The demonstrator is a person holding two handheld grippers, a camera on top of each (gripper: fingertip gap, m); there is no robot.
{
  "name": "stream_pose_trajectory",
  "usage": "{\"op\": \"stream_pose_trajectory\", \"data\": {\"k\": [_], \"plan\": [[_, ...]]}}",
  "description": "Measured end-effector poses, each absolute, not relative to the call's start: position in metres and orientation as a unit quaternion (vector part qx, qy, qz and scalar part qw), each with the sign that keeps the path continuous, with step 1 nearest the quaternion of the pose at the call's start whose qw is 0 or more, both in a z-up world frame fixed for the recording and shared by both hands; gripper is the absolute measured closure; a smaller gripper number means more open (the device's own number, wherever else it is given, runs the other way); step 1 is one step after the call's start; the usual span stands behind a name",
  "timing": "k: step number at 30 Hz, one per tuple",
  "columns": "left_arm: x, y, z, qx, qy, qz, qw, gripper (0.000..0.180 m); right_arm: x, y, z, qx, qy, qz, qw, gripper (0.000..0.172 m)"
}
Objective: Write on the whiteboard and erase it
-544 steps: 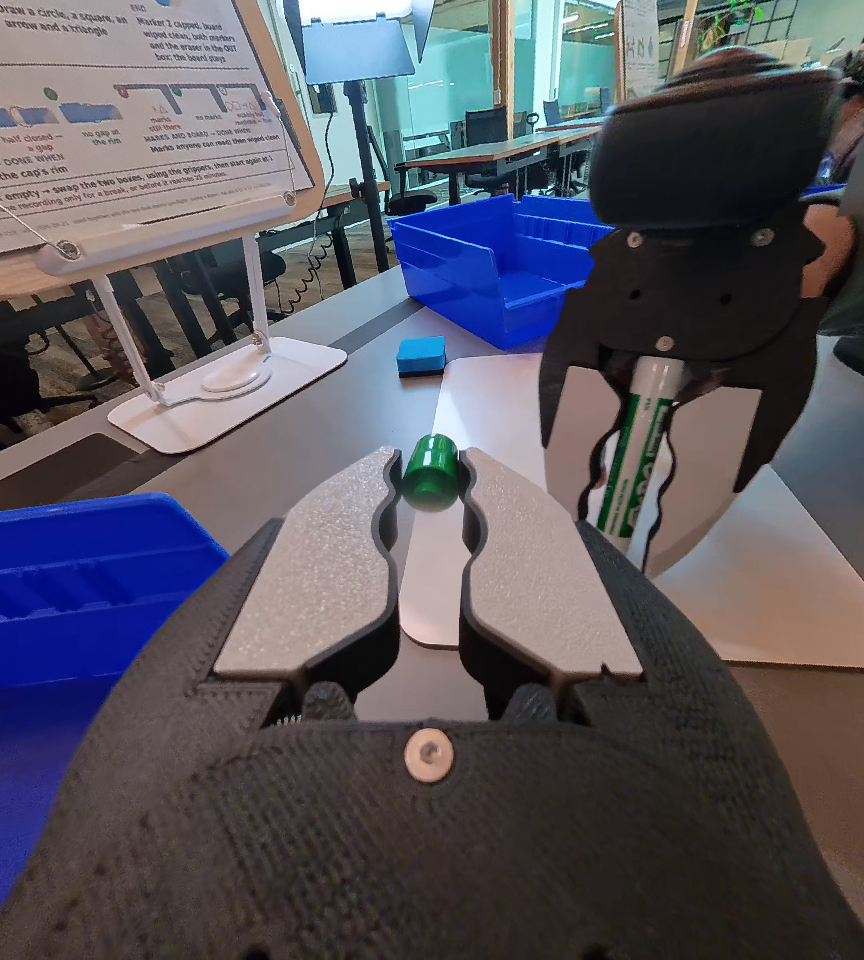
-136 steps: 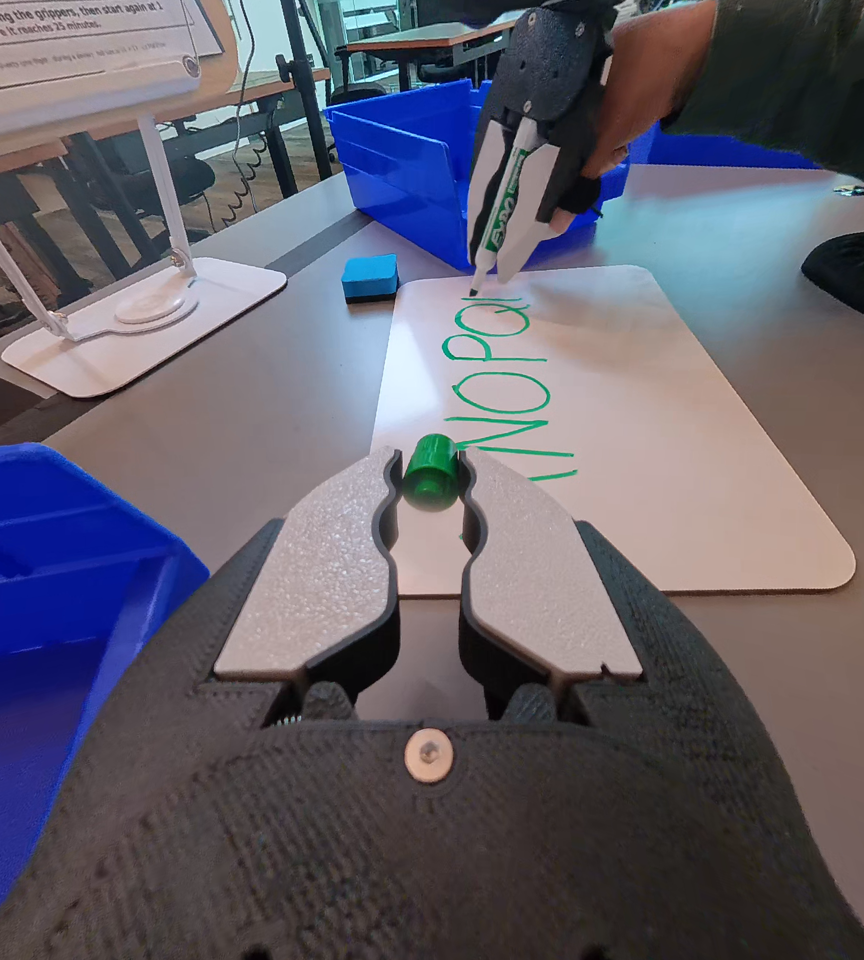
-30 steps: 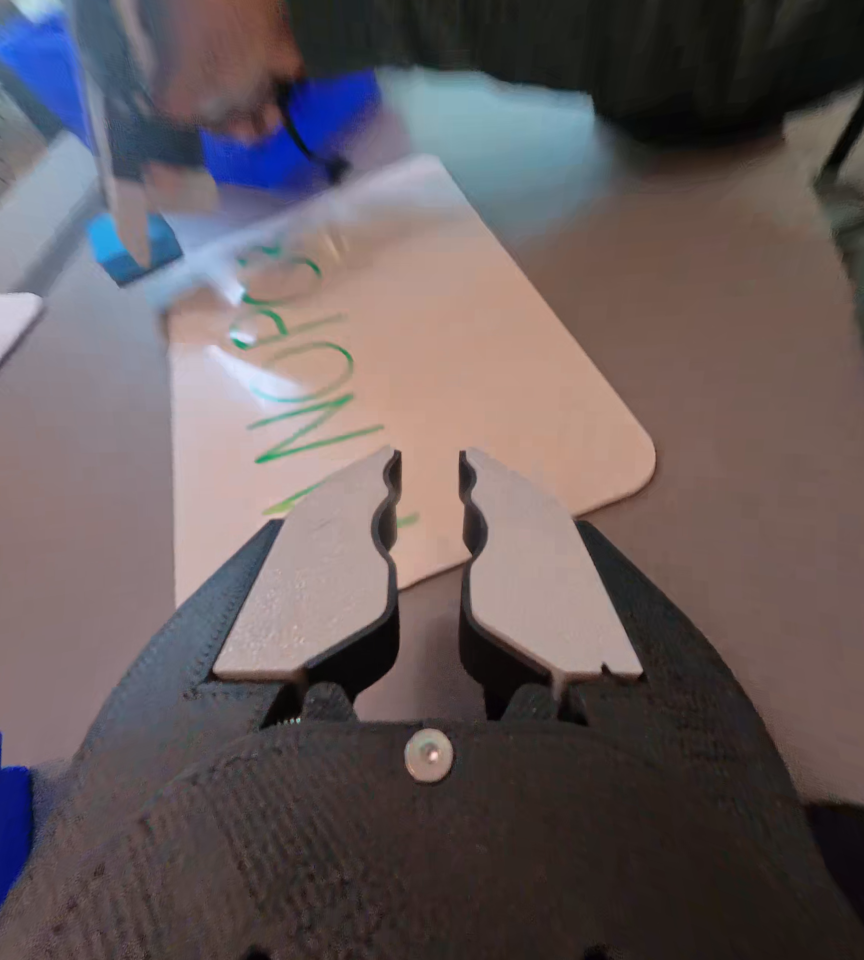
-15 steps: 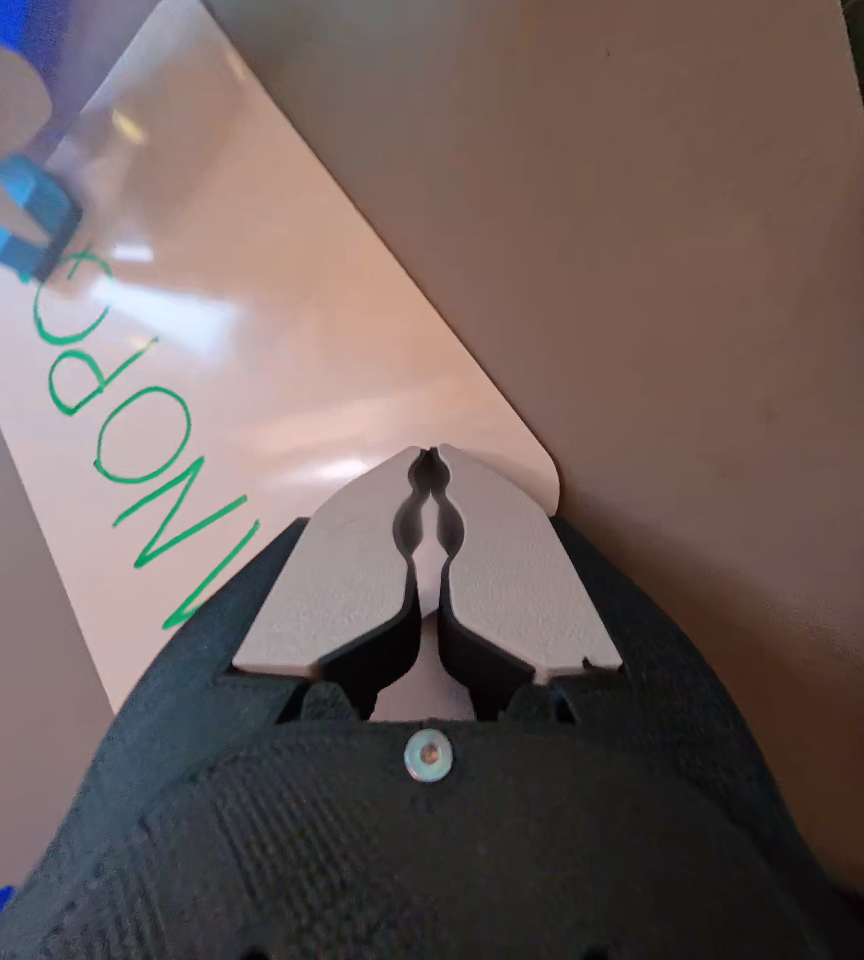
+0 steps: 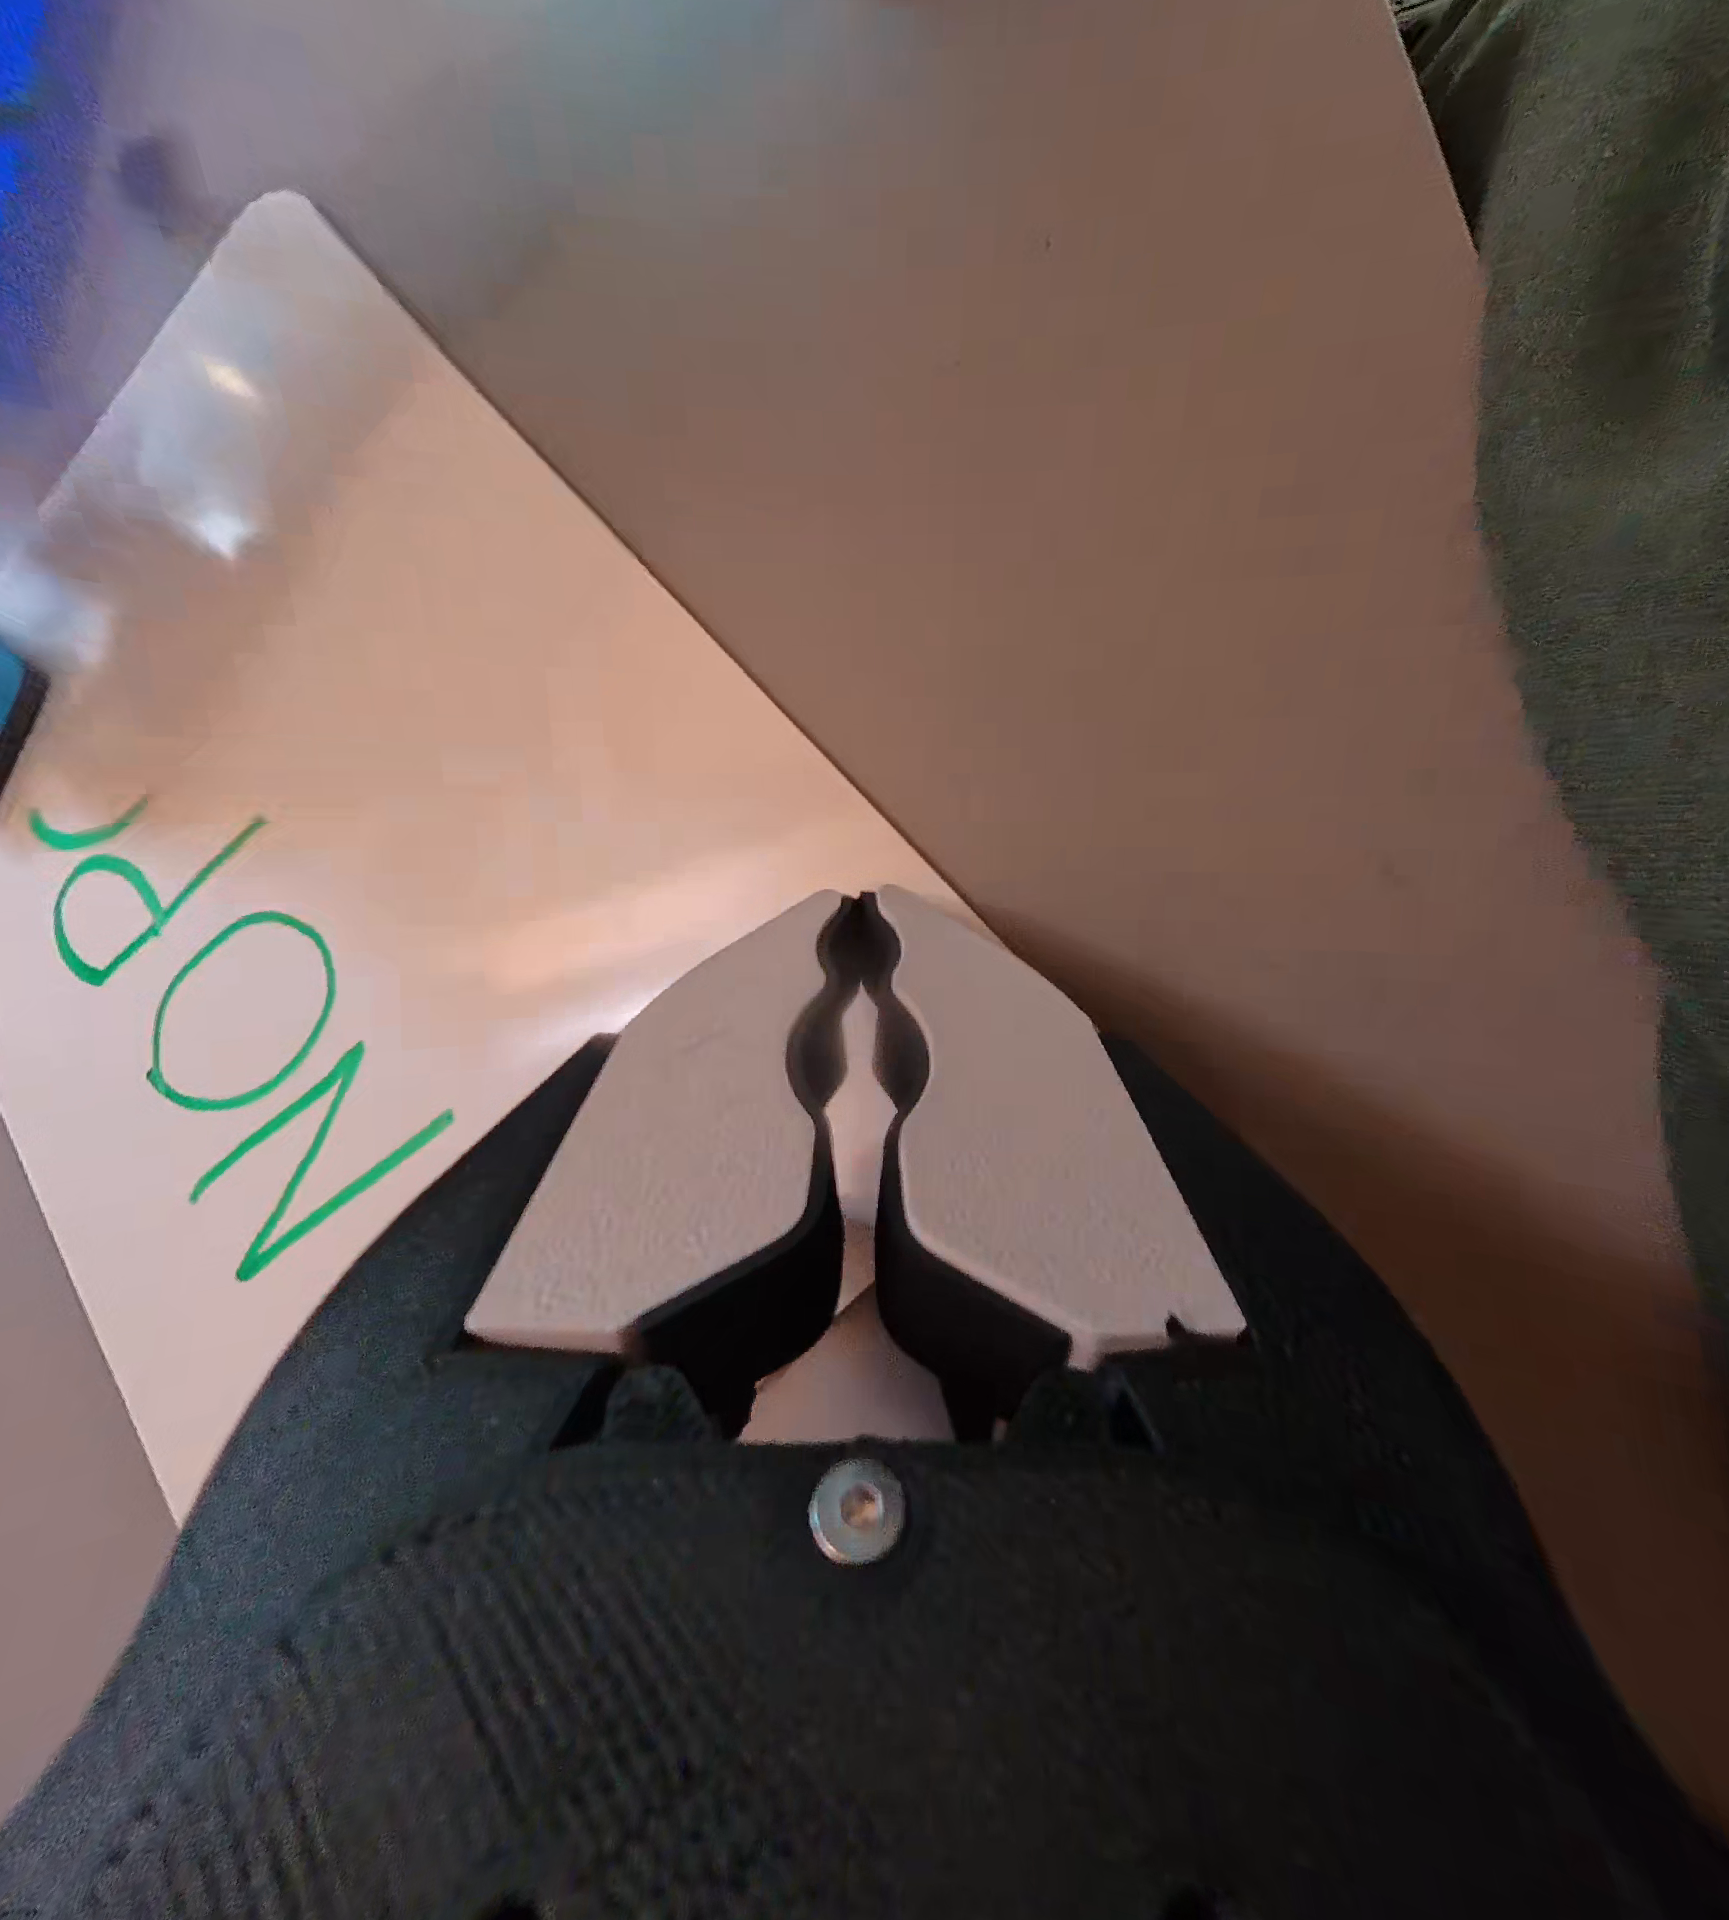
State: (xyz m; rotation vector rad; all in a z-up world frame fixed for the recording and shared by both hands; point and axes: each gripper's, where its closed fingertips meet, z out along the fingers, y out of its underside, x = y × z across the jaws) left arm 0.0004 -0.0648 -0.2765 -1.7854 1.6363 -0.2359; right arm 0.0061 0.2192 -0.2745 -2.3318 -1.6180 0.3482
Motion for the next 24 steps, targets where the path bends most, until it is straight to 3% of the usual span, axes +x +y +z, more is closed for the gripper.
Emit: {"op": "stream_pose_trajectory", "data": {"k": [5, 8, 10, 14, 18, 22, 24], "plan": [[0.0, -0.065, -0.276, -0.692, 0.627, -0.091, 0.347, 0.18, -0.016, 0.096, -0.274, -0.676, -0.719, 0.127, 0.1, 0.12], [0.002, -0.067, -0.276, -0.691, 0.628, -0.083, 0.348, 0.179, -0.004, 0.188, -0.274, -0.778, -0.607, 0.11, 0.115, 0.121], [0.002, -0.067, -0.277, -0.691, 0.628, -0.078, 0.35, 0.179, -0.044, 0.195, -0.274, -0.776, -0.604, 0.123, 0.135, 0.121], [0.003, -0.068, -0.276, -0.687, 0.63, -0.081, 0.353, 0.18, -0.052, 0.061, -0.274, -0.63, -0.761, 0.127, 0.084, 0.12], [0.004, -0.069, -0.276, -0.684, 0.632, -0.082, 0.355, 0.18, -0.064, 0.172, -0.274, -0.762, -0.63, 0.116, 0.097, 0.121], [0.006, -0.07, -0.276, -0.68, 0.635, -0.084, 0.357, 0.18, -0.116, 0.029, -0.274, -0.583, -0.799, 0.13, 0.071, 0.12], [0.006, -0.072, -0.276, -0.676, 0.638, -0.079, 0.36, 0.18, -0.1, 0.025, -0.274, -0.575, -0.807, 0.123, 0.048, 0.12]]}}
